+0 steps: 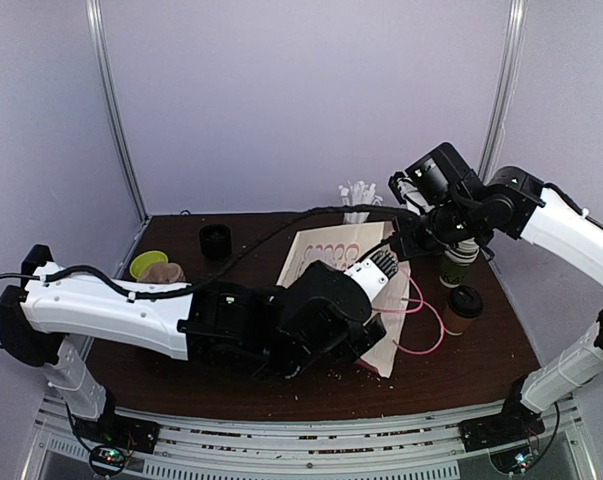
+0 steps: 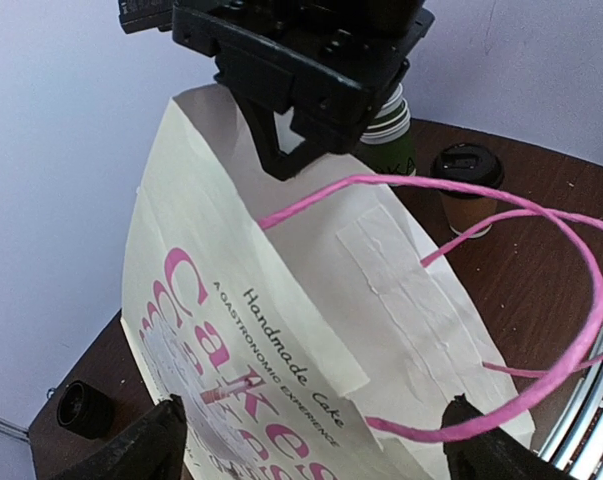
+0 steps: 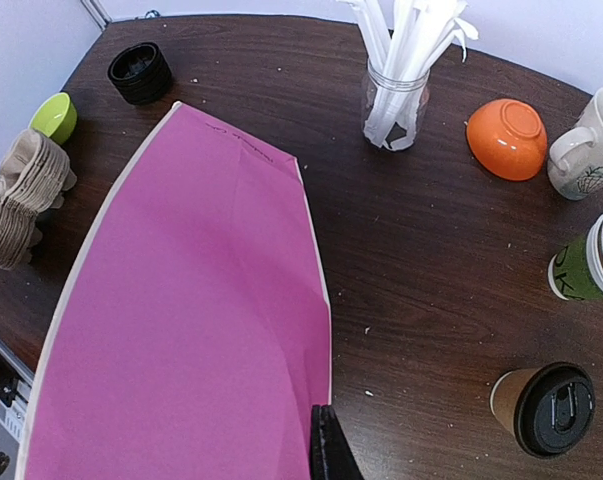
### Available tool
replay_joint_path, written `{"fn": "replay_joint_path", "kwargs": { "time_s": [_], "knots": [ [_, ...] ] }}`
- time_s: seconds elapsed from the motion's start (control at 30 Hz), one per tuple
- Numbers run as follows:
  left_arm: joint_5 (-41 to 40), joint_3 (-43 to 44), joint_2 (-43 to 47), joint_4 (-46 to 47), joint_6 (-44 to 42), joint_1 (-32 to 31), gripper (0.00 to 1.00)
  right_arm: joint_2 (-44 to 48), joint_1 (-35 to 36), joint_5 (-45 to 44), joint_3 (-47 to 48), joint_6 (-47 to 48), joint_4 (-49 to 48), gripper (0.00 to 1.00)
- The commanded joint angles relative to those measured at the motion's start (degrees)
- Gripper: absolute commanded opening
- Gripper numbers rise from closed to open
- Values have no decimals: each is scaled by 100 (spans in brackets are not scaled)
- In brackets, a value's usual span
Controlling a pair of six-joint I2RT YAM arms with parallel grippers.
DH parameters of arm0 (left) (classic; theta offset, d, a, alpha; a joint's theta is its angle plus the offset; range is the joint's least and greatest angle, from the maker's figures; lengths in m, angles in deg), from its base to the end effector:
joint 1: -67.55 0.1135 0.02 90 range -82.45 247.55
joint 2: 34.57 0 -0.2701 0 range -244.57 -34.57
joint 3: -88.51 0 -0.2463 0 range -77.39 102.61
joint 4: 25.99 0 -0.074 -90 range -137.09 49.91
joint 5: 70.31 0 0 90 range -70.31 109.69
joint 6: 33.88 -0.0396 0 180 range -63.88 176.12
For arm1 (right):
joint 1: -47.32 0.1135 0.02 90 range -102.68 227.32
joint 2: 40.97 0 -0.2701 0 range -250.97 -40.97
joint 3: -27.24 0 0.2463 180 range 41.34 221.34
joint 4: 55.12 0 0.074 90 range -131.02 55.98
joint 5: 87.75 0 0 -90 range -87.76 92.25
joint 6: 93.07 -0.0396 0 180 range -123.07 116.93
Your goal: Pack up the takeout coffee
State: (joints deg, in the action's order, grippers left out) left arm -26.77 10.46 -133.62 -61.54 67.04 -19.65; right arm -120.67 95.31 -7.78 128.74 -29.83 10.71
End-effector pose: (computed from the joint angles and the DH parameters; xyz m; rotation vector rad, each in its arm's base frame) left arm 0.0479 -0.3919 0.3381 0.8261 1.7774 -0.2516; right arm 0.1936 0.2046 0.3922 -0.3493 2.3422 0.4443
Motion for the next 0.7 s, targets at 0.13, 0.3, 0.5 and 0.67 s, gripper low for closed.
{"fn": "replay_joint_path", "kwargs": {
  "time_s": [0.13, 0.3, 0.5, 0.67],
  "knots": [
    [-586, 404, -274, 378, -335, 19, 79, 311, -28, 199, -223, -197, -256, 0],
    [-637, 467, -304, 399, -477, 19, 58, 376, -40, 273, -296, -224, -318, 0],
    [-579, 495, -260, 397, -520, 19, 21, 385, -51, 381, -335, -226, -392, 0],
    [-747, 570, -247, 308, -564, 19, 0, 456, -48, 587, -338, -204, -530, 11]
  ]
}}
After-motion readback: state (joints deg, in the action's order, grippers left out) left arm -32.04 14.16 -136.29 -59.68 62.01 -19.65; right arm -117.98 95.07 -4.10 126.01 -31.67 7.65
